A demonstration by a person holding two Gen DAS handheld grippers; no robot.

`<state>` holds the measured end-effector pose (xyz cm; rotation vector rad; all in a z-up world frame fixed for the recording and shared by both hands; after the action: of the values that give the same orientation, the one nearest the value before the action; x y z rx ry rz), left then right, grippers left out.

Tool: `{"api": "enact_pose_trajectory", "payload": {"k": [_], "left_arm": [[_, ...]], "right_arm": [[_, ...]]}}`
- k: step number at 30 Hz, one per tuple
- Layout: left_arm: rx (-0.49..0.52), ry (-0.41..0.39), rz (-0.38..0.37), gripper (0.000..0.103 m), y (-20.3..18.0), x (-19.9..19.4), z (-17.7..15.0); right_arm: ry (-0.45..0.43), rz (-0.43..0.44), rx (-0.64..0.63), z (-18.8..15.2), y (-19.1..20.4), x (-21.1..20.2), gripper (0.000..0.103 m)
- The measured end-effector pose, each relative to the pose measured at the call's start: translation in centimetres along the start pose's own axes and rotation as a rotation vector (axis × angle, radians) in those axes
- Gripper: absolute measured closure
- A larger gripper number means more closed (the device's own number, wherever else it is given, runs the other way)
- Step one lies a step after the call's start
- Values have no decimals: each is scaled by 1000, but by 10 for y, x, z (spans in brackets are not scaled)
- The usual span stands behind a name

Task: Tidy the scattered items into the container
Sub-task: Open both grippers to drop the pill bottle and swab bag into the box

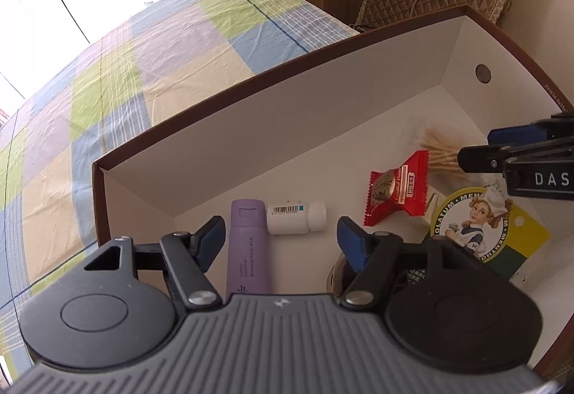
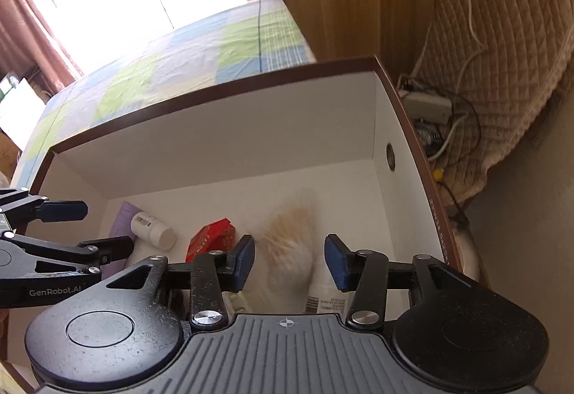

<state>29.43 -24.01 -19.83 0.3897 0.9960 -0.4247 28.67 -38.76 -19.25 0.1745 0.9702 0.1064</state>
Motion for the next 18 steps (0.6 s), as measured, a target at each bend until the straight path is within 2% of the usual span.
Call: {"api": "enact_pose_trajectory", "payload": {"k": [9,18], "left_arm": [[-54,-3,3,32,7,-12,-5],[-164,-15,-12,19,13,-32,-11]], "right_arm": [[-16,-5,-26,-1,3,-3,52],[-5,-38,-81,-13,5,-7,52]]}}
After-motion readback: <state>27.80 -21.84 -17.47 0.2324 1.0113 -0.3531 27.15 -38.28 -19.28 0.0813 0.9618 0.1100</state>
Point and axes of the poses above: each gripper's, at about its wrist camera, not at the fingertips, and x roughly the way its jaws point, y to its left, z to its top, the point moved 10 cm from there along x, roughly the way its jaws point, and after that the axes turned 2 degrees about -y, right-handed, at the moved point
